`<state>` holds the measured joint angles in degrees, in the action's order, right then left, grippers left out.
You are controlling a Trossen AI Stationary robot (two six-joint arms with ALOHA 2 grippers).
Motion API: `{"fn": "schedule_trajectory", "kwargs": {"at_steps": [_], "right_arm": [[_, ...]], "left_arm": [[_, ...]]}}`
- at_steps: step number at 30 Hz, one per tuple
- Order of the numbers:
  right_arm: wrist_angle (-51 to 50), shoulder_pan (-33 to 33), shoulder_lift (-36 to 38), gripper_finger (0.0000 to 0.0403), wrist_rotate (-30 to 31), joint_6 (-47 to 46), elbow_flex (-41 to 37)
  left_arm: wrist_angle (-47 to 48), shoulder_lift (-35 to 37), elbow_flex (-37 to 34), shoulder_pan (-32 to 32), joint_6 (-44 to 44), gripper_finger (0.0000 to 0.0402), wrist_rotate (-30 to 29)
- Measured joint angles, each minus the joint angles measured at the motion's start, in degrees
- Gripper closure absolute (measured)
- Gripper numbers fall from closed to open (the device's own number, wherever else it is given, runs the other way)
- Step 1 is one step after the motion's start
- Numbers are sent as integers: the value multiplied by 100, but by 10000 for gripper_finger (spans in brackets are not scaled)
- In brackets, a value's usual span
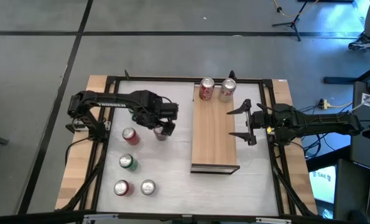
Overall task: Place canned beverage on shelf
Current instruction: Put the red white soda can on the shelf aligned with the other red white soda can
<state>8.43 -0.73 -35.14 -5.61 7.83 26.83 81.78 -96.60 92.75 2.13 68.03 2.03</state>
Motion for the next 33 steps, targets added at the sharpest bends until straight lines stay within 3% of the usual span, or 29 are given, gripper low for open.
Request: {"fn": "schedule_trajectory", "kwargs": {"at_steps": [9,25,33], "right_arm": [[1,1,0,17,-1,-2,0],[0,2,0,17,-2,-2,-2],[-2,0,0,17,-2,-2,0]], "left_arm": [[-64,0,0,359,842,24,-233],[-413,0,-7,83,2318,24,-1037],[-968,-4,-691,-172,2794,24,-942]]}}
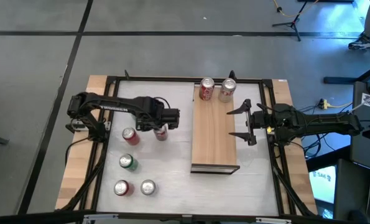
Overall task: Place canned beverage on shelf
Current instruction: Put the red white soda can on the shelf aligned with the other red white soda can
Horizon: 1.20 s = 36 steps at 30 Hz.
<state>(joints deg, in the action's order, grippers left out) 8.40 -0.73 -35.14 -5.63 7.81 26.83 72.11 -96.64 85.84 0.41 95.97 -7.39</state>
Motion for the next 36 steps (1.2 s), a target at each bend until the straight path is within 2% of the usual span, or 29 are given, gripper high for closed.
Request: {"fn": "schedule_trajectory", "kwargs": {"at_steps": [16,36], "right_arm": [[-74,0,0,17,0,0,0],[-101,1,0,17,0,0,0]], "left_arm": [[-934,-2,-922,156,-16,24,91],[-1282,0,-1239,128,-189,24,64]]}}
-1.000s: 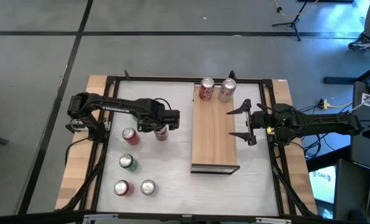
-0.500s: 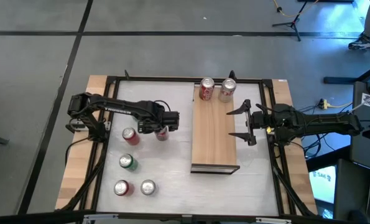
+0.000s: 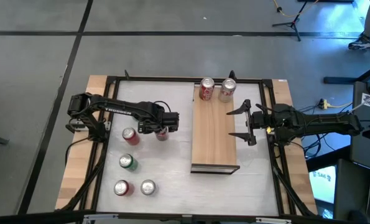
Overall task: Place canned beverage on shelf
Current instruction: Put the red white soda can on the shelf aligned with the other red white soda can
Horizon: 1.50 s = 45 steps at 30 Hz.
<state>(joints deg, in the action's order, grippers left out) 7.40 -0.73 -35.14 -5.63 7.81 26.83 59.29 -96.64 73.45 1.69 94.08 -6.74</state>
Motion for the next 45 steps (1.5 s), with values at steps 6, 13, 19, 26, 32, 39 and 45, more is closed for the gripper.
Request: {"fn": "schedule_trajectory", "kwargs": {"at_steps": [6,13,19,26,32,39,45], "right_arm": [[0,0,0,17,0,0,0],[0,-1,0,17,0,0,0],[-6,0,0,17,0,0,0],[-39,-1,-2,17,0,0,0],[-204,-1,-2,17,7,2,0],[-208,0,-2,17,9,2,0],[-305,0,-2,17,15,2,0]], "left_arm": [[3,0,0,0,-17,44,0],[3,0,0,0,-83,100,-2],[-55,2,0,4,-848,118,118],[-42,-4,108,22,-2815,118,497],[-165,-4,238,103,-4977,118,1047],[-299,-4,240,119,-6381,114,927],[-297,-4,245,123,-7512,114,899]]}}
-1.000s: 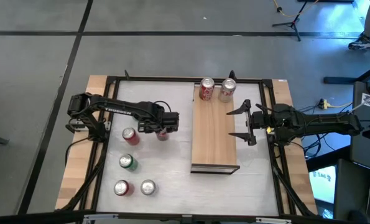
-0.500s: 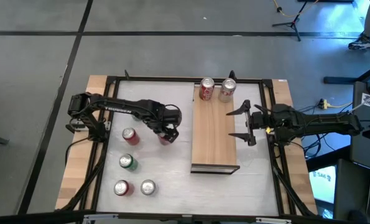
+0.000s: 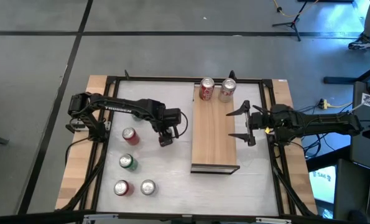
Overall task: Place canned beverage on shelf
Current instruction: Put the red white soda can on the shelf aligned with the other red white soda can
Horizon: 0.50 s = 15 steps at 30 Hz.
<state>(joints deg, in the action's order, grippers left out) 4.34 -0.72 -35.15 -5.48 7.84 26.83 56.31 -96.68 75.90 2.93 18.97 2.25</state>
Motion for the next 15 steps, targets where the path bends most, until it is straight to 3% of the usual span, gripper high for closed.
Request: {"fn": "schedule_trajectory", "kwargs": {"at_steps": [15], "right_arm": [[-38,0,0,17,-7,0,0]], "left_arm": [[52,0,2,724,-2857,113,-143]]}}
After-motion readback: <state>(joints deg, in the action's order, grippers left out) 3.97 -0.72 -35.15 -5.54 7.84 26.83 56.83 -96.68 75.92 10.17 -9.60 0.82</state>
